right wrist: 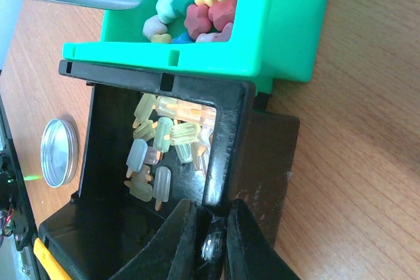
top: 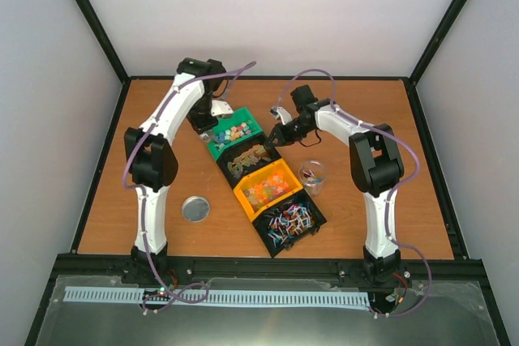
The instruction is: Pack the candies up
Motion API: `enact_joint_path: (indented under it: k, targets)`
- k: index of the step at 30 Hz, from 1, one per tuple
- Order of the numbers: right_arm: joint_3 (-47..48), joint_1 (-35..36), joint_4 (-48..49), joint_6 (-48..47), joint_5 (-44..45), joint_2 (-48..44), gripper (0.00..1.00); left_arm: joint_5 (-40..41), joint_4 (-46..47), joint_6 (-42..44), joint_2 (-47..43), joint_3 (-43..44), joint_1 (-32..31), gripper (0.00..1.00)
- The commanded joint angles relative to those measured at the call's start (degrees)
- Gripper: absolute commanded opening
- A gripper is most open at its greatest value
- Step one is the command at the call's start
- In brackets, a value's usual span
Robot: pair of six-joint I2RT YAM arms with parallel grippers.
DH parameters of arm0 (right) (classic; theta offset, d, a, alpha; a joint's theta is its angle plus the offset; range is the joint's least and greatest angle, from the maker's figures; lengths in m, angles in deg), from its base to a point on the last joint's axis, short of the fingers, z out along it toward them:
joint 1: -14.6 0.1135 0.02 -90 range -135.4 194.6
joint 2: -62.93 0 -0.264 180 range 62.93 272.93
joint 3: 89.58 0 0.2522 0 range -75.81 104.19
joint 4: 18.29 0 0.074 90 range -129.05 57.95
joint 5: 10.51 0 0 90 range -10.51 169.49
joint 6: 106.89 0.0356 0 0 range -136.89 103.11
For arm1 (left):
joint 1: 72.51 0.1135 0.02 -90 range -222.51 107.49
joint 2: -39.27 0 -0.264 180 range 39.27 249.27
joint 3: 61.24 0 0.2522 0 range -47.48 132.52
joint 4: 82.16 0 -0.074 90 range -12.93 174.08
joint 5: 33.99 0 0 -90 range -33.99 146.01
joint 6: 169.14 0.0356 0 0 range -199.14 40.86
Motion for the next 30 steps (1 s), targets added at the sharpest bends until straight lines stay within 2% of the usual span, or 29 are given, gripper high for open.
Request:
enact_joint_path:
  k: [1,7,12,18,23,30]
  targets:
    - [0.29,0.97,2.34,-3.11,2.68,-1.53,0.03,4.5,-1.01,-3.93,3.27,1.43,-1.43,0.01]
    - [1.37,0.94,0.98,-3.66,2.04,-0.1,0.03,3.74,-1.03,-5.52,6.94,2.04,-1.74,0.01]
    - [1.41,0.97,0.92,-4.01,1.42,0.45,0.03,-3.4,0.54,-6.25,9.26,2.63,-1.51,0.01]
    - [1.84,0.87,1.13,-4.36,0.69,1.42,0.03,-12.88,14.06,-3.89,4.92,-9.41,0.43,0.01]
    - [2.24,0.88,1.85,-3.97,0.75,2.11,0.03,-16.38,24.72,-2.3,1.77,-18.32,2.13,0.01]
    - [3.29,0.88,5.49,-0.9,1.31,3.91,0.03,-22.88,36.38,1.31,1.39,-22.58,3.83,0.01]
